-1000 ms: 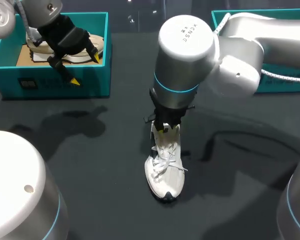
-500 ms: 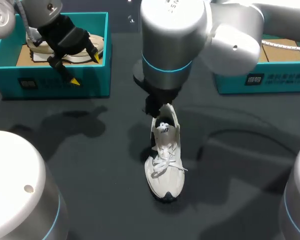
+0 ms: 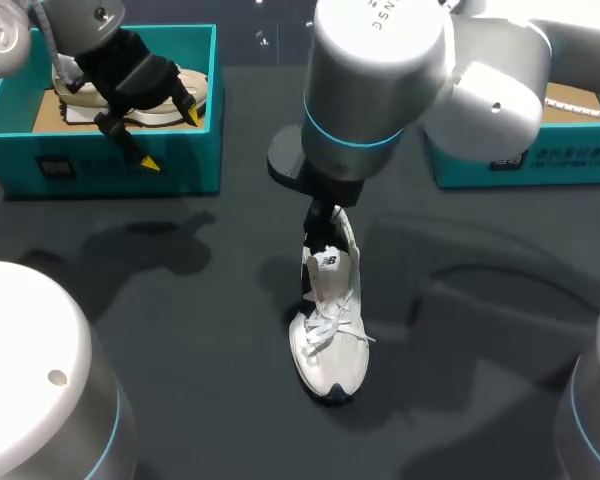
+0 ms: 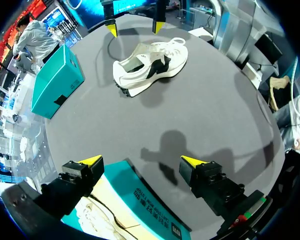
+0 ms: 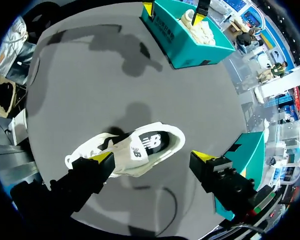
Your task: Take the shoe out of the shoebox, open the shoe tongue, remove and reinsert the insole, then place the shoe into the shoebox
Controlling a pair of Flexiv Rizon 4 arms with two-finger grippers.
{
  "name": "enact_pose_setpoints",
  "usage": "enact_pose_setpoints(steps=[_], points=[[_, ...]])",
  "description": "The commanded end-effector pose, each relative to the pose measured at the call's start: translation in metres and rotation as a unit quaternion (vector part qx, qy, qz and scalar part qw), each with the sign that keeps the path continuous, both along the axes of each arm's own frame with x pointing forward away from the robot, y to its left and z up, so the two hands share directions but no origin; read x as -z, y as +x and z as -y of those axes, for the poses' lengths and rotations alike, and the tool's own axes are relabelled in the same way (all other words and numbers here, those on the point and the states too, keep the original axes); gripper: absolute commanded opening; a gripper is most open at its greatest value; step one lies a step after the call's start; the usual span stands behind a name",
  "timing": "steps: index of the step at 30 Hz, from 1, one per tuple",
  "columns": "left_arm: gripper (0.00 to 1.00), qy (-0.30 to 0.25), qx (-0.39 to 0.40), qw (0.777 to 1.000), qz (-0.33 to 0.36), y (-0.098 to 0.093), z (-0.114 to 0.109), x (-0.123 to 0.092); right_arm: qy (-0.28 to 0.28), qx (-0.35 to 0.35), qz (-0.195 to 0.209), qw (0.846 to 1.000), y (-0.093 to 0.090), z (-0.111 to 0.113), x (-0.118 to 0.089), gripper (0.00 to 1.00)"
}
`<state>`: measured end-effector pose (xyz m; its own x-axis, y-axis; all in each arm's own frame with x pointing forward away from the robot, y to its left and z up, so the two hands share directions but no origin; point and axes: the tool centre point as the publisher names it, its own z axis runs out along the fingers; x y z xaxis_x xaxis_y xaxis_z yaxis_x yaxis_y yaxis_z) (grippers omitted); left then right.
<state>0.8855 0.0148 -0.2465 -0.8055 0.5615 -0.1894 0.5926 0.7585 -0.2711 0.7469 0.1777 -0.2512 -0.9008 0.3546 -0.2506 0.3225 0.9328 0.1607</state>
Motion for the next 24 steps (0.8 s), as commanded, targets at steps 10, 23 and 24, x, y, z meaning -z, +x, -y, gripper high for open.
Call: enact_pose_setpoints(steps=[10, 23, 24], points=[[1.00, 0.001, 0.000, 1.000, 0.000, 0.000, 0.000, 0.000, -0.052, -0.096, 0.003, 0.994, 0.043, -0.013, 0.004, 1.00], [1.00, 0.001, 0.000, 1.000, 0.000, 0.000, 0.000, 0.000, -0.048, -0.135, 0.000, 0.990, 0.070, 0.001, 0.044, 1.00], [1.00, 0.001, 0.000, 1.000, 0.000, 0.000, 0.000, 0.000, -0.047, -0.136, -0.001, 0.990, 0.071, 0.002, 0.047, 1.00]])
